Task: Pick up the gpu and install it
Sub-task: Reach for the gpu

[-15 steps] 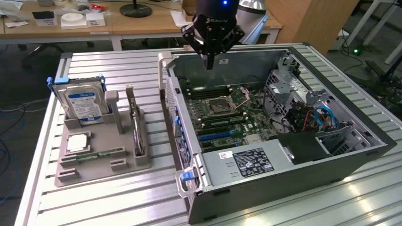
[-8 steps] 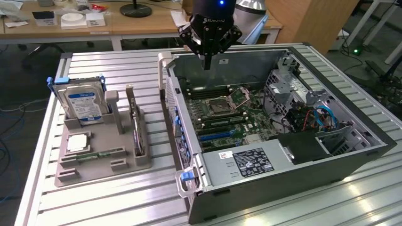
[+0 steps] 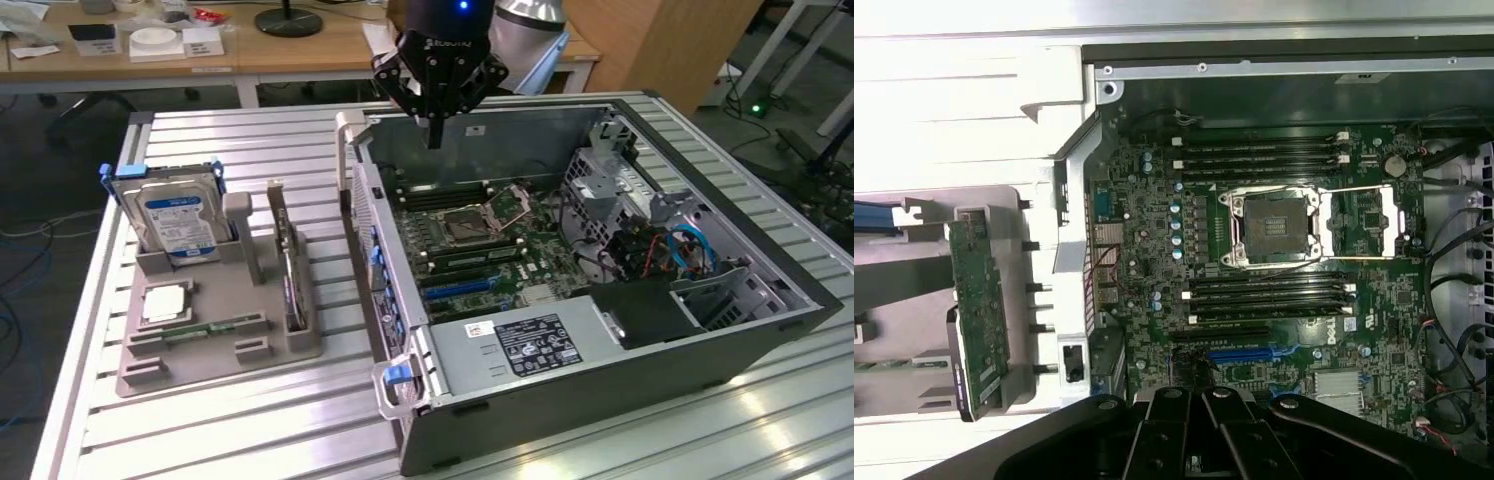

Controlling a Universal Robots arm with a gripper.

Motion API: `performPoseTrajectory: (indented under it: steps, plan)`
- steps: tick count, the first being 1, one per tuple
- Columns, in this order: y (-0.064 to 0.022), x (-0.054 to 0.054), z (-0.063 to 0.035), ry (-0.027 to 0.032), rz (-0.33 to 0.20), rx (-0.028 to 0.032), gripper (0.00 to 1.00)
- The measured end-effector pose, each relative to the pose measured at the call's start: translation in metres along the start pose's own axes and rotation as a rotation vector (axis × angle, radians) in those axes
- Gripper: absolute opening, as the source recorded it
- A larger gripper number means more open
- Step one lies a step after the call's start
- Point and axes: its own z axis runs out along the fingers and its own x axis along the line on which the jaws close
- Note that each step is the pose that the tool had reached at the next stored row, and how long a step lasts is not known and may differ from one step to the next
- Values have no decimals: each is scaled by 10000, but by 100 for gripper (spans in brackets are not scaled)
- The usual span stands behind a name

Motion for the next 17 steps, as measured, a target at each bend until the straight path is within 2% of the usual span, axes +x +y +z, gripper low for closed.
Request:
performPoseTrajectory:
  steps: [17]
  plan:
    - [-10,127,-3,0,0,0,10]
